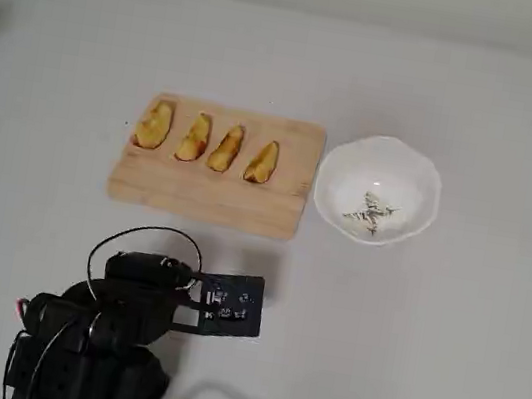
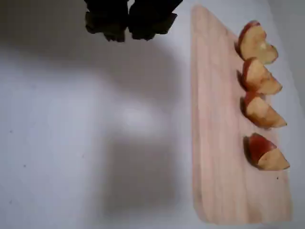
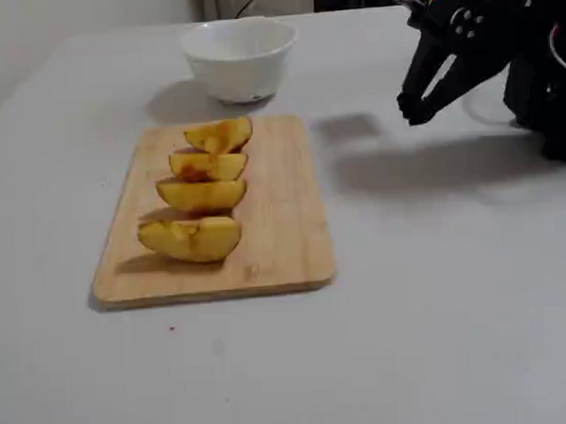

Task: Pick up the leftmost apple slice from the cutting board and place it into the bowl

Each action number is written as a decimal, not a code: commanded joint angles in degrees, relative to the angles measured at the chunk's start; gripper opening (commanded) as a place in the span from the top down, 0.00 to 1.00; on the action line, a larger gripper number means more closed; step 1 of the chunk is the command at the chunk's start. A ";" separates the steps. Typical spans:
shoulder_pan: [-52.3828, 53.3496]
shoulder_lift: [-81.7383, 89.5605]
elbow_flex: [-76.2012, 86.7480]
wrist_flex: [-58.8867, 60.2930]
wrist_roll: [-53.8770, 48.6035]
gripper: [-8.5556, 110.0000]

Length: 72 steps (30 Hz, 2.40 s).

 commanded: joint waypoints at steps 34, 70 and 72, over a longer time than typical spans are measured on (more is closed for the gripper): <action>-0.09 -0.09 -0.18 0.53 -0.44 0.93; -25.66 -102.22 -88.68 -15.82 -51.15 0.72; -24.96 -105.82 -89.74 -17.23 -51.42 0.72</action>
